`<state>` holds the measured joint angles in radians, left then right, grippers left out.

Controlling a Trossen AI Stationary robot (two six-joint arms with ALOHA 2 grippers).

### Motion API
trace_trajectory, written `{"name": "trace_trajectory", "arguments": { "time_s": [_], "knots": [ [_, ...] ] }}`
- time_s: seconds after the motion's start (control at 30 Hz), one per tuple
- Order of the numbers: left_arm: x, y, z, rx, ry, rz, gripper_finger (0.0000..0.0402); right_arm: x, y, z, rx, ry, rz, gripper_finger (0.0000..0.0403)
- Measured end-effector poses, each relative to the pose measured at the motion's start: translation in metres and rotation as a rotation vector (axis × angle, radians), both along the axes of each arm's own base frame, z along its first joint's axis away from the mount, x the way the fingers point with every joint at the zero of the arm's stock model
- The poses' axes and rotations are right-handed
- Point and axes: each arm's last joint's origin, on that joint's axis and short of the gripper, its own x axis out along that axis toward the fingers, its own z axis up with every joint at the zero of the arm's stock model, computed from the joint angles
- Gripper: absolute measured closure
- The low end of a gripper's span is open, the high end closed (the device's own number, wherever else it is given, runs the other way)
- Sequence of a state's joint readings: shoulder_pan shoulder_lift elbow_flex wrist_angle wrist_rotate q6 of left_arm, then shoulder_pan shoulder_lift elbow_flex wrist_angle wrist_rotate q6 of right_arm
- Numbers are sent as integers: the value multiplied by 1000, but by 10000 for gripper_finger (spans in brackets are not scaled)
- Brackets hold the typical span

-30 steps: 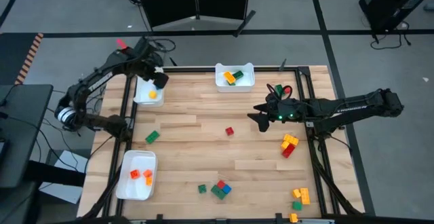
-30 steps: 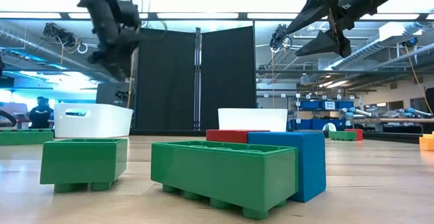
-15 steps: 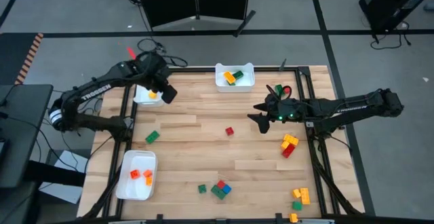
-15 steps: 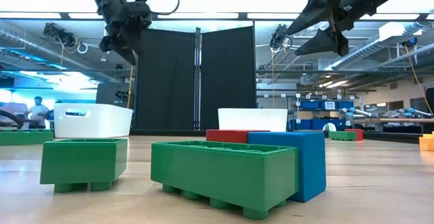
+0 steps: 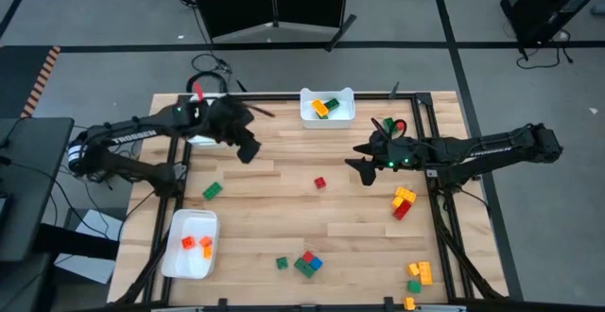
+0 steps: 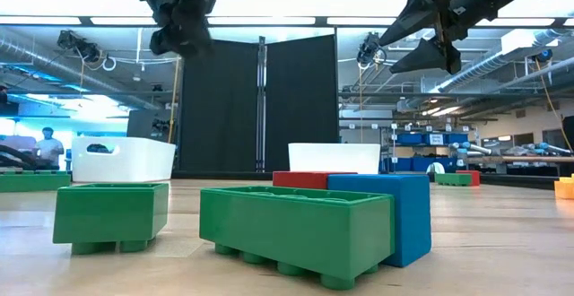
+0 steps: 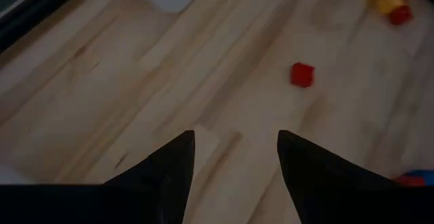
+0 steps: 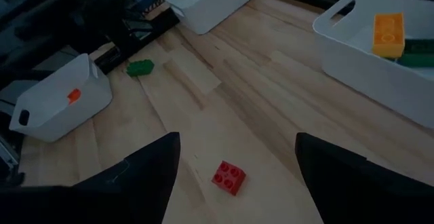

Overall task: Sort blocks by size
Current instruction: Put the yellow 4 stud game piece into the bottom white bin

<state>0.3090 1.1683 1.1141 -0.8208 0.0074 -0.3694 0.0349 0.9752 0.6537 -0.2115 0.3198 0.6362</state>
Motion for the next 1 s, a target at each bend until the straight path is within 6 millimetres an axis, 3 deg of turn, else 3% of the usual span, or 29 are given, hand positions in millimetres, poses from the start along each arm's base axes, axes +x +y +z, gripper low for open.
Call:
{"name": "trace_trajectory", "arguments": {
  "time_s": [0.27,0.43,0.57,0.77,1.0],
  "knots": [
    [19,-43,10,133,-119,-214,183,0,-1,-1,-113,45,60,99],
    [20,-49,10,262,-91,-363,183,1,5,-1,-283,103,272,104],
    [23,-51,13,262,-133,-377,183,1,9,-1,-350,118,309,118],
    [29,-58,18,296,-212,-452,183,0,13,-2,-372,135,274,140],
    [33,-78,6,289,-263,-525,183,-7,16,-12,-219,214,281,159]
  ]
}}
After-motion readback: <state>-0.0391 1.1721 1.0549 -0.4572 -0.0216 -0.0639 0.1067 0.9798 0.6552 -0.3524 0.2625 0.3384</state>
